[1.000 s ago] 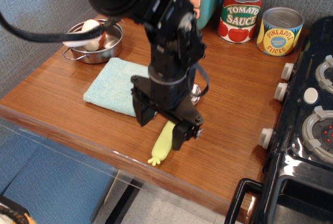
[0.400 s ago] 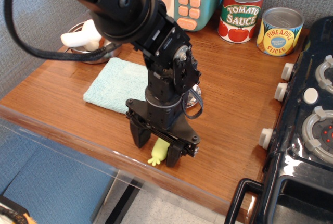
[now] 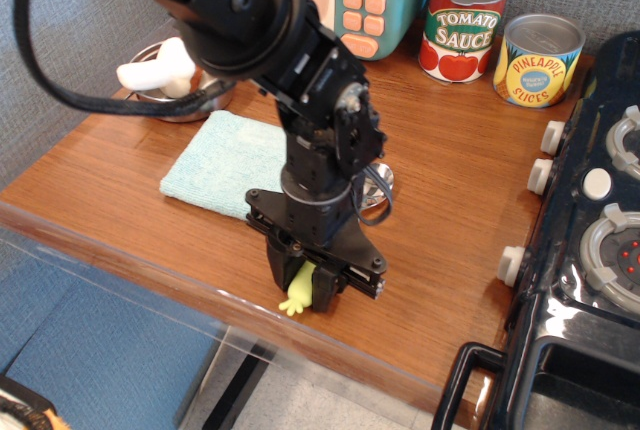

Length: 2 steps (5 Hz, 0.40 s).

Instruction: Move the spatula in front of the canned goods.

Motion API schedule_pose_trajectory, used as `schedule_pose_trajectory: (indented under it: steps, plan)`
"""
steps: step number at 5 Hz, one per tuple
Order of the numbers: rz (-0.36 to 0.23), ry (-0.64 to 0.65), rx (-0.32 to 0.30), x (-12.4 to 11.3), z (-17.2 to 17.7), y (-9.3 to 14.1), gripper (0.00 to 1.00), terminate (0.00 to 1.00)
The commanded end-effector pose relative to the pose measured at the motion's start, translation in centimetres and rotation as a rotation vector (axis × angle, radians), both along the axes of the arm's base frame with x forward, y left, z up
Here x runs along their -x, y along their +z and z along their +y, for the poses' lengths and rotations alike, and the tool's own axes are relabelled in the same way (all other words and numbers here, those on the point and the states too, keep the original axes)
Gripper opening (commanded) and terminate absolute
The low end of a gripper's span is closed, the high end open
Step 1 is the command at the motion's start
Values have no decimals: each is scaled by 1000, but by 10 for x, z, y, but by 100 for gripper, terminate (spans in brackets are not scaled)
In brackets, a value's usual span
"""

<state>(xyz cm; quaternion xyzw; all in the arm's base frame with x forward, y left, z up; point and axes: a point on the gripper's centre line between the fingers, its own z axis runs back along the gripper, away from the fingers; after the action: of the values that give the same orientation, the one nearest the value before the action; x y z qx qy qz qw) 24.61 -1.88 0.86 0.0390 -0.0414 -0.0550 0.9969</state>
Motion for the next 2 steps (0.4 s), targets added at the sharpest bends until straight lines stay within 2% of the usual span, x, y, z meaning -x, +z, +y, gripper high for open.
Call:
schedule_pose_trajectory:
  steps: [1,2]
  plan:
    - [-186,32,86,-24,14,69,0,0]
    - [-207,69,139,-61,12,84,0,0]
